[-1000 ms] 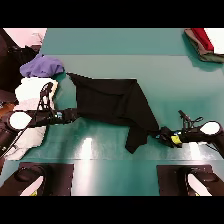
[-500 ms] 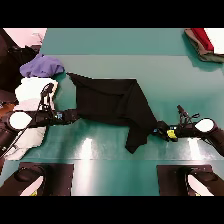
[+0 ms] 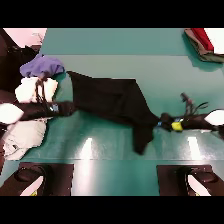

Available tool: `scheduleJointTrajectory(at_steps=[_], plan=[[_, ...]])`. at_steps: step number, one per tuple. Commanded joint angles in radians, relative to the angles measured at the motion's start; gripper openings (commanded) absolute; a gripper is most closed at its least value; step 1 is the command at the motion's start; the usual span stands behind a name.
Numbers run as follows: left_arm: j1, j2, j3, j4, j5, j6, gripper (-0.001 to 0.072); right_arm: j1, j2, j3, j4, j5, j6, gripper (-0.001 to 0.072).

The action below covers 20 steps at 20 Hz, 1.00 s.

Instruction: Fold the shirts.

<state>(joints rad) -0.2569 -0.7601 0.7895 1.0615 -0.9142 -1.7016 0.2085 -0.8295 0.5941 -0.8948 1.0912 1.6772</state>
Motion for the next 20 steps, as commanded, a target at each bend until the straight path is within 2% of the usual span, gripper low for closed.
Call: scheduleJointTrajectory(at_steps=[1, 5, 9, 13, 16, 20], plan=[[0.031, 0.001, 0.285, 0.049, -0.023, 0.064, 0.0024, -0.105, 0.087, 0.227, 0.003, 0.059, -0.003, 0.0014], [0.121, 0.001, 0.647, 0.079, -0.019, 0.133, 0.0025, -0.36, 0.043, 0.534, 0.006, 0.103, -0.062, 0.0015], [0.127, 0.001, 0.809, 0.155, -0.018, 0.131, 0.0025, -0.515, -0.072, 0.801, 0.076, 0.159, -0.103, 0.0015], [0.127, -0.002, 0.818, 0.151, -0.047, 0.13, 0.0025, -0.525, -0.164, 0.98, 0.129, 0.184, -0.115, 0.0015], [0.127, -0.006, 0.818, 0.164, -0.082, 0.131, 0.0025, -0.495, -0.235, 1.079, 0.129, 0.271, -0.115, 0.0015], [0.127, -0.006, 0.899, 0.181, -0.026, 0.133, 0.0025, -0.466, -0.236, 1.227, 0.118, 0.26, -0.172, 0.0015]])
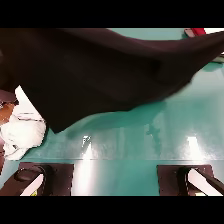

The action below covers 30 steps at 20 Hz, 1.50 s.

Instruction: Fold the shirts.

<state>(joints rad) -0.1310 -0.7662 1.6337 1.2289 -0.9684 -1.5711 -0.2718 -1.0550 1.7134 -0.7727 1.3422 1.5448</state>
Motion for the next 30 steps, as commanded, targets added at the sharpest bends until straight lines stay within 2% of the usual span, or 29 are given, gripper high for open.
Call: scheduleJointTrajectory(at_steps=[1, 5, 8, 11, 14, 17, 20, 23, 24, 27, 30], plan=[[0.001, 0.0, 0.106, 0.013, 0.033, 0.002, 0.0025, 0.014, 0.014, 0.15, -0.037, -0.009, -0.04, 0.0014], [0.001, 0.0, 0.331, 0.009, 0.026, 0.0, 0.0025, 0.014, 0.146, 0.285, -0.244, -0.099, -0.055, 0.0015], [0.001, 0.002, 0.462, -0.059, 0.017, 0.001, 0.0025, 0.014, 0.241, 0.33, -0.383, -0.145, -0.055, 0.0015], [0.001, 0.015, 0.475, -0.174, 0.023, 0.001, 0.0025, 0.013, 0.302, 0.329, -0.447, -0.159, -0.054, 0.0014], [0.001, 0.006, 0.443, -0.24, -0.046, 0.001, 0.0024, 0.013, 0.296, 0.329, -0.457, -0.108, -0.053, 0.0013], [0.001, -0.035, 0.314, -0.128, -0.173, -0.034, 0.0024, 0.013, 0.199, 0.329, -0.45, 0.05, 0.0, 0.0012], [0.001, -0.177, 0.153, -0.008, -0.329, -0.064, 0.0024, 0.014, 0.019, 0.329, -0.443, 0.294, 0.065, 0.0012], [0.001, -0.375, -0.003, -0.038, -0.322, -0.063, 0.0024, 0.014, -0.201, 0.329, -0.435, 0.467, 0.097, 0.0012], [0.001, -0.454, -0.031, -0.036, -0.301, -0.06, 0.0024, 0.014, -0.28, 0.328, -0.431, 0.493, 0.098, 0.0012], [0.001, -0.673, -0.038, -0.035, -0.223, -0.04, 0.0025, 0.045, -0.454, 0.235, -0.426, 0.453, 0.09, 0.0012], [0.001, -0.801, -0.038, -0.035, -0.053, -0.006, 0.0024, 0.091, -0.58, 0.138, -0.43, 0.312, 0.036, 0.0012]])
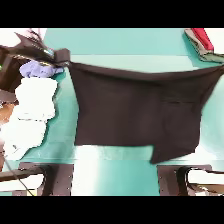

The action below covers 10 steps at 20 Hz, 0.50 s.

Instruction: Fold the shirts.

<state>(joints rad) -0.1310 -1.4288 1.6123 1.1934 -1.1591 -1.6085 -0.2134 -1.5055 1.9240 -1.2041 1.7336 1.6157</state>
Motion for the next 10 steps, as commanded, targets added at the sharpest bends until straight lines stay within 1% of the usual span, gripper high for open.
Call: scheduleJointTrajectory(at_steps=[1, 4, 6, 8, 10], plan=[[0.001, -0.162, -0.017, 0.0, 0.206, 0.038, 0.0024, 0.045, -0.168, -0.086, -0.001, -0.179, -0.057, 0.0012], [0.001, -0.193, -0.016, 0.003, 0.408, 0.046, 0.0024, 0.056, -0.229, -0.086, 0.006, -0.438, -0.056, 0.0012], [0.001, -0.196, -0.017, 0.006, 0.494, 0.05, 0.0024, 0.068, -0.234, -0.086, 0.005, -0.571, -0.056, 0.0012], [0.001, -0.196, -0.017, 0.007, 0.516, 0.081, 0.0024, 0.068, -0.228, -0.086, 0.005, -0.64, -0.059, 0.0012], [0.001, -0.196, -0.017, 0.007, 0.464, 0.13, 0.0025, 0.068, -0.226, -0.086, -0.001, -0.626, -0.09, 0.0012]])
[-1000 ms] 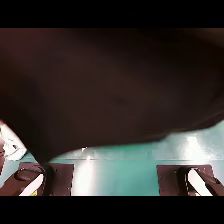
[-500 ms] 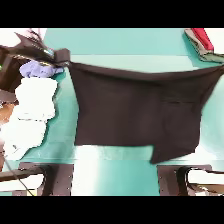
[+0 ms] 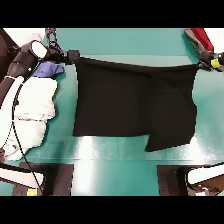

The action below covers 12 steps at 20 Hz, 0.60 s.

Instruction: Fold the shirts.

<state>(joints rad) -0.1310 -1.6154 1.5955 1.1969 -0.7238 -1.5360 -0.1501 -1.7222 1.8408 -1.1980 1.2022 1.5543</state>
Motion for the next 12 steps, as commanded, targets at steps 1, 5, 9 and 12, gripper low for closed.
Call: scheduleJointTrajectory(at_steps=[1, 5, 9, 12], plan=[[0.001, -0.01, -0.003, 0.005, -0.006, 0.09, 0.0024, 0.005, -0.01, -0.004, -0.023, -0.051, -0.045, 0.0012], [0.001, -0.01, -0.08, 0.006, -0.116, 0.129, 0.0024, 0.006, 0.018, -0.104, -0.148, 0.063, -0.046, 0.0012], [0.001, -0.01, -0.213, -0.006, -0.113, 0.129, 0.0025, 0.004, 0.097, -0.336, -0.166, 0.008, -0.046, 0.0012], [0.001, -0.01, -0.254, -0.038, -0.106, 0.128, 0.0025, 0.007, 0.127, -0.445, -0.153, -0.055, -0.045, 0.0015]])
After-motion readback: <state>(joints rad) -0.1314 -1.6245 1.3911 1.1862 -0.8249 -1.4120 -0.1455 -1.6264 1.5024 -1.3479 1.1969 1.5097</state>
